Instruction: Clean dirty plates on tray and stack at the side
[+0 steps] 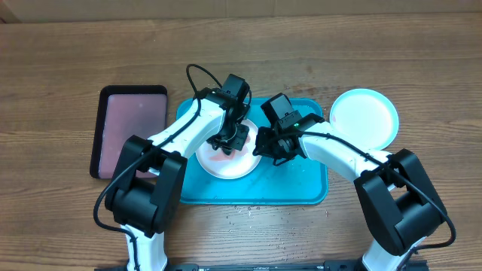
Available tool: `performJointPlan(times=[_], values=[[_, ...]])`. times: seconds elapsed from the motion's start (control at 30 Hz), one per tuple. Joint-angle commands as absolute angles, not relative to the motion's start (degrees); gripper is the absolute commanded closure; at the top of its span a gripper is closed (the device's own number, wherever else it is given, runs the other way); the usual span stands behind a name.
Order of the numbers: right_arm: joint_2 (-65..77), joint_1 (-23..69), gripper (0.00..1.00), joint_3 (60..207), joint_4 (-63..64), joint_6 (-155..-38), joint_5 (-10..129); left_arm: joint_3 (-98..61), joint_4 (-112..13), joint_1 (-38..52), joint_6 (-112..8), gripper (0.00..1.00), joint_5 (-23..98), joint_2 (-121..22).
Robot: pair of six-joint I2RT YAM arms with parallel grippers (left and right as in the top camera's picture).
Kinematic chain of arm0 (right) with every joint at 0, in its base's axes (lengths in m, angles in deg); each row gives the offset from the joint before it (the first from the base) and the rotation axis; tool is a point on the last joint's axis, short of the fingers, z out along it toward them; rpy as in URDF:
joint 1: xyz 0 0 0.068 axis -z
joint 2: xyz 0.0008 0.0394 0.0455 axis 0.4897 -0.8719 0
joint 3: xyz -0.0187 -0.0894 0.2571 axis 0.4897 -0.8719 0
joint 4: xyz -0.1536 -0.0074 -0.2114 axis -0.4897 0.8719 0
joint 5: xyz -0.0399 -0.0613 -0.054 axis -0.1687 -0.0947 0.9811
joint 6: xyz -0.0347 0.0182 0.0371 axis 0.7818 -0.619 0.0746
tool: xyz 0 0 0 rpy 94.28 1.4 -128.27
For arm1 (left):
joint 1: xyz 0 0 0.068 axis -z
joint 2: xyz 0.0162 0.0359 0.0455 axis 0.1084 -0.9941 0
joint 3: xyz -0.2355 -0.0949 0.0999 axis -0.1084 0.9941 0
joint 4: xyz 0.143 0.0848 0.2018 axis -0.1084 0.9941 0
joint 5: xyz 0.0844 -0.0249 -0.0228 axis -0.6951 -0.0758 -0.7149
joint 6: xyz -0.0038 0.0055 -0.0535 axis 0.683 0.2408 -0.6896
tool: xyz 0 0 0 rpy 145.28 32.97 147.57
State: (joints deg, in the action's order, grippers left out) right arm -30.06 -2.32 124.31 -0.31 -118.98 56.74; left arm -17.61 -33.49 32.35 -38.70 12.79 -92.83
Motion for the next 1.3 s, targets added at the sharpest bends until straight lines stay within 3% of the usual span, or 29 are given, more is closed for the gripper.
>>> performJointPlan(times=[0.0, 0.53, 0.87, 1.27], values=[[-29.97, -2.23, 0.96, 124.20, -0.33, -119.29, 57.41, -16.64, -31.74, 29.34, -41.59, 0.96, 3.35, -88.31], [-29.79, -2.23, 0.96, 127.87, 1.61, -113.78, 59.03, -16.64, -31.67, 13.05, -39.21, 0.96, 14.10, -72.70], [-25.49, -4.24, 0.96, 136.22, 12.32, -109.28, 75.16, -14.44, -33.55, 0.29, -33.59, 0.96, 21.01, -72.48], [-18.73, -13.25, 0.96, 136.94, 14.59, -104.73, 104.21, -6.53, -43.52, -3.97, -33.35, 0.96, 13.92, -75.96]])
